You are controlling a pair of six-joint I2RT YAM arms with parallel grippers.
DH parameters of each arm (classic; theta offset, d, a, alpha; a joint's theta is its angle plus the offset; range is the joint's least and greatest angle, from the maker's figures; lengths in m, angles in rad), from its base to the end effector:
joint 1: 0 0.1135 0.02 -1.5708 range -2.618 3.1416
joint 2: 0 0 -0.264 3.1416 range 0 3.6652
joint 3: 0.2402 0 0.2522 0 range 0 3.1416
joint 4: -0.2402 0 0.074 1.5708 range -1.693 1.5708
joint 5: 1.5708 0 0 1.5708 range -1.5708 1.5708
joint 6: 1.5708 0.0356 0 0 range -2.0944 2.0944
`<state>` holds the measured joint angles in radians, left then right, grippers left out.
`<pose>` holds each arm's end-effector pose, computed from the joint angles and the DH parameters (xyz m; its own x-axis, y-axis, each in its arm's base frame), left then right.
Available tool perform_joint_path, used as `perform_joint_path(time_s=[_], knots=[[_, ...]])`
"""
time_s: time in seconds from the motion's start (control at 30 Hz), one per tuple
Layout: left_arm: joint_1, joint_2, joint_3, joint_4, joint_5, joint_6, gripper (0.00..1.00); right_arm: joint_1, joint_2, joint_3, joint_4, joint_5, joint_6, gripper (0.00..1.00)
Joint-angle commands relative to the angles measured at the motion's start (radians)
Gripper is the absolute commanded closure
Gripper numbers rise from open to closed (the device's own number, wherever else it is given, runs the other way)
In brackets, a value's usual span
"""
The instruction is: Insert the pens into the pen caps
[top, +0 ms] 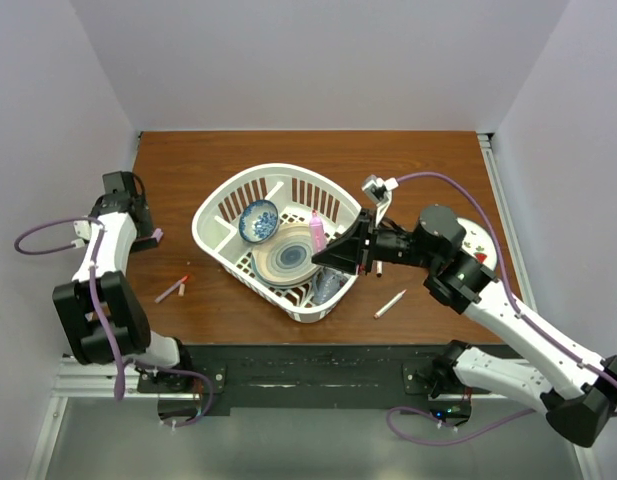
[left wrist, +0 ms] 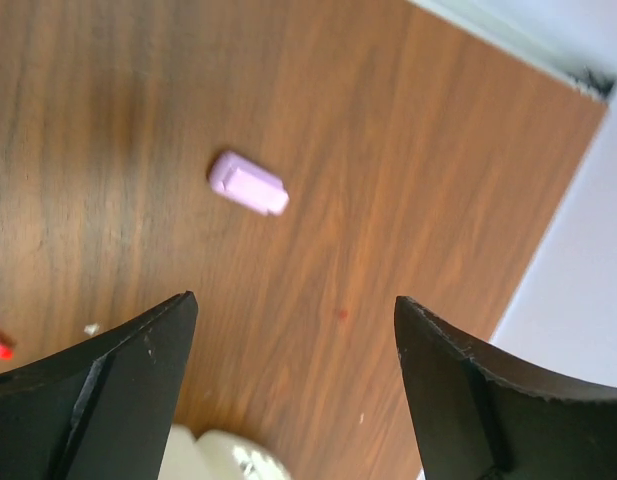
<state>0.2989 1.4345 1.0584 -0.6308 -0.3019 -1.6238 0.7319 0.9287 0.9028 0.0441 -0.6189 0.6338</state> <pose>0.2757 0.0960 0.2496 0.4752 -0.8512 -0.2226 -0.7836 -0.2944 -0.5470 0.1434 0.1566 0.3804 -0.5670 0.1391 -0.8119 -0.7943 0.1687 0.5836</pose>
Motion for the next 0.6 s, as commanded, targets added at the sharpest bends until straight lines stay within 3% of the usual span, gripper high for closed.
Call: perform_joint_path(time_s=[0.0, 0.27, 0.57], knots=[[0.008, 0.093, 0.064, -0.044, -0.121, -0.156, 0.16, -0.005, 0.053, 0.087, -0.035, -0.007, -0.020, 1.00], [0.006, 0.210, 0.121, -0.066, -0.213, -0.222, 0.23, -0.006, 0.124, 0.183, -0.062, -0.015, -0.003, 1.00], [0.002, 0.348, 0.175, -0.050, -0.163, -0.203, 0.23, -0.003, 0.176, 0.226, -0.055, -0.012, 0.023, 1.00]])
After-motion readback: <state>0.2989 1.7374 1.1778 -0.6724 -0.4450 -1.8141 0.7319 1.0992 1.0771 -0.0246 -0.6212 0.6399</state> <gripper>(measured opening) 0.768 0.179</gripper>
